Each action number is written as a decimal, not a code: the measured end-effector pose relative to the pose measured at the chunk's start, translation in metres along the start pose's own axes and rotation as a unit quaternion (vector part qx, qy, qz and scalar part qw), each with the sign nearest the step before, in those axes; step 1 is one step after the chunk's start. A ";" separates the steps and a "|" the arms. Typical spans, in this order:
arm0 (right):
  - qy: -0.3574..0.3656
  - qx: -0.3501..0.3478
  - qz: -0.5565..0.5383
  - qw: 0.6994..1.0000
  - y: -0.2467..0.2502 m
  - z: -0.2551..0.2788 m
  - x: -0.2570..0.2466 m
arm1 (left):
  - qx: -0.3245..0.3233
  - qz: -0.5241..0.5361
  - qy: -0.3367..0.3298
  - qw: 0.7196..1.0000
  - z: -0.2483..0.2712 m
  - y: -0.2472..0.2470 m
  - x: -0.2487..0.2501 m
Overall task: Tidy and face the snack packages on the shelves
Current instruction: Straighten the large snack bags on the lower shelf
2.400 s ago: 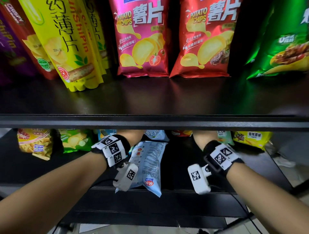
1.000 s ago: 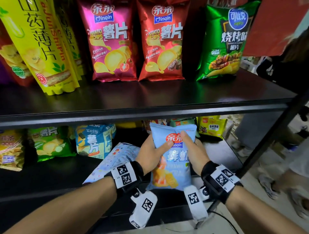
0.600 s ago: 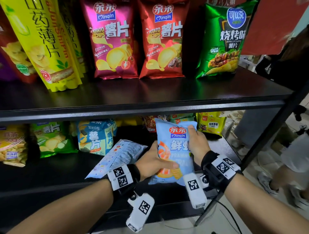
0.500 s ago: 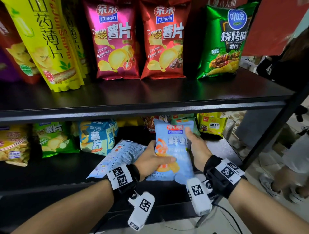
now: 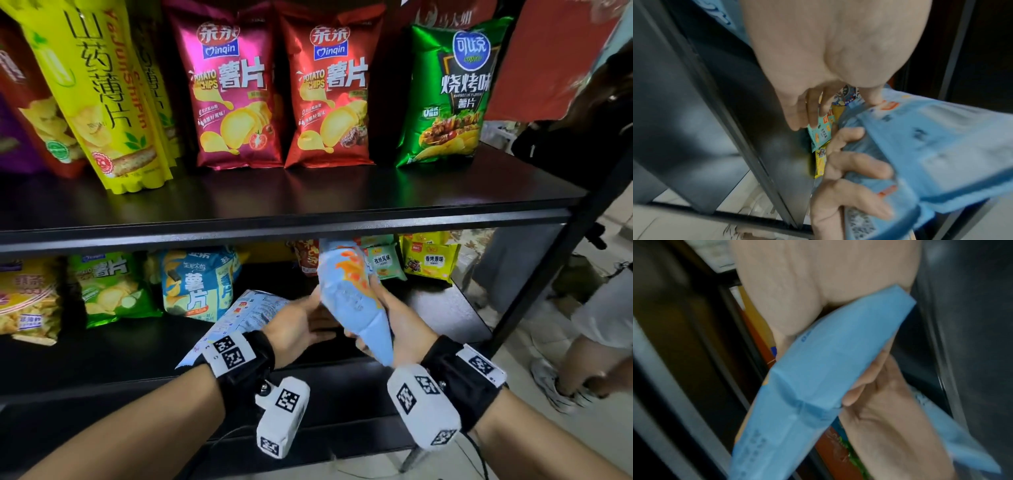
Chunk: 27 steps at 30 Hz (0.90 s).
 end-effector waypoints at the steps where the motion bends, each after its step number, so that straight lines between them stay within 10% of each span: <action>1: -0.025 -0.013 -0.008 1.000 -0.002 -0.001 0.002 | -0.020 -0.003 0.023 1.000 0.000 -0.003 -0.002; 10: 0.051 -0.068 0.175 0.981 0.021 0.003 0.031 | -0.063 0.226 0.065 0.970 -0.004 -0.012 -0.001; 18: 0.138 -0.033 0.095 0.985 0.021 -0.003 -0.009 | 0.065 -0.042 -0.192 0.978 -0.005 0.003 0.004; 27: 0.278 -0.056 0.156 0.946 0.014 -0.006 0.002 | 0.052 -0.183 -0.241 0.952 0.002 0.003 -0.016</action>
Point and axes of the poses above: each hand's wrist, its own z-axis away from the middle knuckle, its own y-axis out of the back of the hand, x = y × z, the point moved 1 cm from there along -z, towards the middle knuckle, and after that the axes turned 12 degrees about y, right-handed, at the moved point
